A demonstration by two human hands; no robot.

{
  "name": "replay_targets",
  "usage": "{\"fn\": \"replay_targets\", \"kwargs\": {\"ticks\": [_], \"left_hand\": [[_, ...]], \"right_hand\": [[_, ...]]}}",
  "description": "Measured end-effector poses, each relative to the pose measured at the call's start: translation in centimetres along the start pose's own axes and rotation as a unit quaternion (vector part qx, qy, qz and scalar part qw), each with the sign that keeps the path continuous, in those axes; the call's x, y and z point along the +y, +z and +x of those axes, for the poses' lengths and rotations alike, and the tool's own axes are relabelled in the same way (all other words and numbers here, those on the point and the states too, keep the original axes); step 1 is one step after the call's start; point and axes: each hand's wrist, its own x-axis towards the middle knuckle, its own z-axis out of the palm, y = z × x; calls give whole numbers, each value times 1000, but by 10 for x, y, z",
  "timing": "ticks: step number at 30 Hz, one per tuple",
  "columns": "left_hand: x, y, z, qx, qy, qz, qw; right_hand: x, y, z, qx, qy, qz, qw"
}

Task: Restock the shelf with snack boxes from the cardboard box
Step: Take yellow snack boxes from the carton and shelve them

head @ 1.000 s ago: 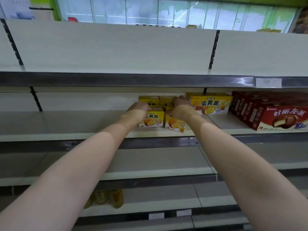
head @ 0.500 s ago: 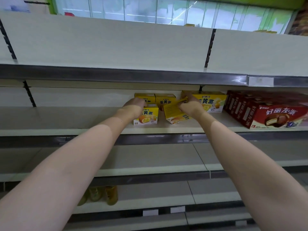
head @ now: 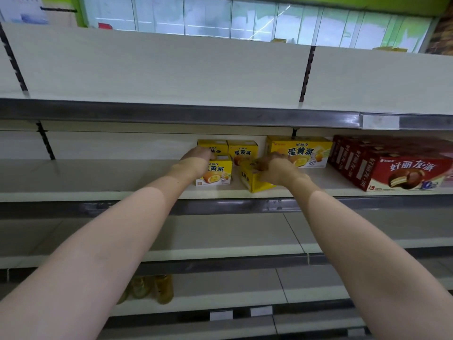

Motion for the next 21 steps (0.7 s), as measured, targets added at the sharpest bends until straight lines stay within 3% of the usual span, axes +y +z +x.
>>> {"fn": "replay_targets", "kwargs": {"ticks": [4, 8, 10, 12, 16, 21], "left_hand": [[3, 1, -3, 0, -17, -24, 1000], [3, 2, -4, 9, -13, -27, 1000], [2, 3, -4, 12, -17, -31, 999], [1, 4, -5, 11, -19, -29, 999], [1, 4, -5, 11, -23, -30, 999], [1, 4, -4, 13, -26, -33, 999]], "right_hand": [[-9, -3, 2, 57, 55, 148, 986], [-16, -5, 9, -9, 150, 41, 988], [-18, -7, 5, -40, 151, 18, 988], [-17, -7, 3, -63, 127, 88, 986], [-12, -1, 2, -113, 134, 282, 943], [-20, -10, 3, -12, 95, 169, 981]]}}
